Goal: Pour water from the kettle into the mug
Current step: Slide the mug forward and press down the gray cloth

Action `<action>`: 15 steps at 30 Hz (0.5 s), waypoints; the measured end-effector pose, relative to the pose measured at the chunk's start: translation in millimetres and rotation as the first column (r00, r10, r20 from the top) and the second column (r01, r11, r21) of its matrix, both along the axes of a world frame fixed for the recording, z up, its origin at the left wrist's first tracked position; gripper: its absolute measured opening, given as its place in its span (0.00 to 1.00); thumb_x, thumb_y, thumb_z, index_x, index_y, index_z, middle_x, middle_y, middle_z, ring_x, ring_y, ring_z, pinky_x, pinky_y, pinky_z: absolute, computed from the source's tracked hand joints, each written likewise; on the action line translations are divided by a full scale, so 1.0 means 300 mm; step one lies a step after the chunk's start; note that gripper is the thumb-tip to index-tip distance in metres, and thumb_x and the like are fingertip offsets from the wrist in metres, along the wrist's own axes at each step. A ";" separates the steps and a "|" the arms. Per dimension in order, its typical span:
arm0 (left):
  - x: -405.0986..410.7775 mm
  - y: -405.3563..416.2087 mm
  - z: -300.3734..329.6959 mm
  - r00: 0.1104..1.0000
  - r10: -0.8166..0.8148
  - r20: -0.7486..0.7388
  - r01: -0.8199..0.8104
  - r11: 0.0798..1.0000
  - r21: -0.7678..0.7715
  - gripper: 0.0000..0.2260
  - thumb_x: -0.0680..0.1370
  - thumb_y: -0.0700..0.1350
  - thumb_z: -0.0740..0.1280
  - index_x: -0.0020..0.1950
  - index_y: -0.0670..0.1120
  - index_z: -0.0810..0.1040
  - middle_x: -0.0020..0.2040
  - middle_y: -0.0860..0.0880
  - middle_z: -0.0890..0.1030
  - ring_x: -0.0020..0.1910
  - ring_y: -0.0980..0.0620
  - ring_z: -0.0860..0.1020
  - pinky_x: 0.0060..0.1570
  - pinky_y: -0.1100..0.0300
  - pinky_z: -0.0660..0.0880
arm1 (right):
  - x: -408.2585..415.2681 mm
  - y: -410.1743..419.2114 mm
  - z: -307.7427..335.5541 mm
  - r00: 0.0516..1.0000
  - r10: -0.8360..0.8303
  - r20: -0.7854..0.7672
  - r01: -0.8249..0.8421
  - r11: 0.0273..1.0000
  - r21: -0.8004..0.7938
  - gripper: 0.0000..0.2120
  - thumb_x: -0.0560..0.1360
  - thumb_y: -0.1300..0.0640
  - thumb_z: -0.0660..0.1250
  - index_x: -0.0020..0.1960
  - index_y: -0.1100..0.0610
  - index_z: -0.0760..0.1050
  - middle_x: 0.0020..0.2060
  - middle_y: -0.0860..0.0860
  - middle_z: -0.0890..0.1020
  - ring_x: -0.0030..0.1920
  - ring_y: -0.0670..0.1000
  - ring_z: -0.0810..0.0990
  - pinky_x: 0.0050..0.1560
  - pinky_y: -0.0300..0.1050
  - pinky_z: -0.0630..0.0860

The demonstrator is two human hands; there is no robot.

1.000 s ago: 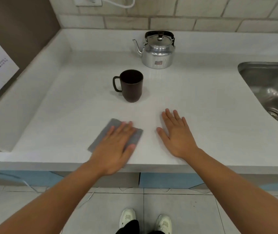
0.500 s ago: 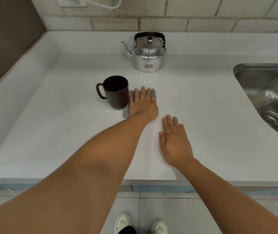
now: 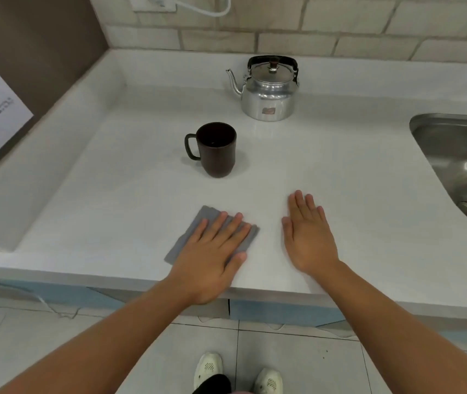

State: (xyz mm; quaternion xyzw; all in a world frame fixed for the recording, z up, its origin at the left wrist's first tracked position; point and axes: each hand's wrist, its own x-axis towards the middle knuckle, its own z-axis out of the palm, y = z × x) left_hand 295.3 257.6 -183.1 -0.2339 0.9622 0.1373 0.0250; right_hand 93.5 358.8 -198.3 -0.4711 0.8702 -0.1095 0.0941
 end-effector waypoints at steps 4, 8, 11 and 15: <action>0.120 -0.170 -0.003 0.981 0.193 0.026 -0.193 0.981 -0.020 0.26 0.80 0.60 0.42 0.77 0.58 0.40 0.79 0.57 0.40 0.77 0.54 0.35 0.75 0.49 0.34 | 0.008 -0.002 0.013 1.000 -0.006 -0.010 0.006 0.999 0.039 0.26 0.83 0.52 0.43 0.78 0.59 0.42 0.79 0.54 0.45 0.78 0.54 0.41 0.76 0.49 0.39; 0.171 -0.301 -0.007 0.955 0.292 0.048 -0.291 0.956 -0.028 0.26 0.80 0.60 0.42 0.77 0.57 0.40 0.79 0.55 0.40 0.78 0.51 0.37 0.75 0.49 0.33 | 0.024 -0.016 0.022 0.999 -0.033 -0.004 0.033 0.997 0.064 0.26 0.83 0.53 0.43 0.78 0.59 0.42 0.79 0.55 0.45 0.78 0.56 0.41 0.76 0.51 0.41; 0.195 -0.349 -0.007 0.952 0.303 0.044 -0.301 0.952 -0.048 0.27 0.80 0.61 0.41 0.77 0.57 0.39 0.79 0.55 0.40 0.78 0.50 0.37 0.75 0.46 0.35 | 0.029 -0.013 0.026 0.999 -0.035 0.022 0.034 0.997 0.066 0.26 0.84 0.53 0.43 0.78 0.59 0.42 0.79 0.54 0.44 0.78 0.56 0.41 0.77 0.51 0.40; 0.211 -0.359 -0.013 0.959 0.281 0.029 -0.279 0.958 -0.071 0.27 0.80 0.61 0.41 0.77 0.57 0.39 0.79 0.54 0.40 0.78 0.50 0.37 0.75 0.46 0.35 | 0.033 -0.007 0.030 0.999 -0.033 0.036 0.032 0.998 0.051 0.25 0.84 0.52 0.43 0.78 0.58 0.42 0.79 0.53 0.44 0.78 0.55 0.40 0.76 0.49 0.39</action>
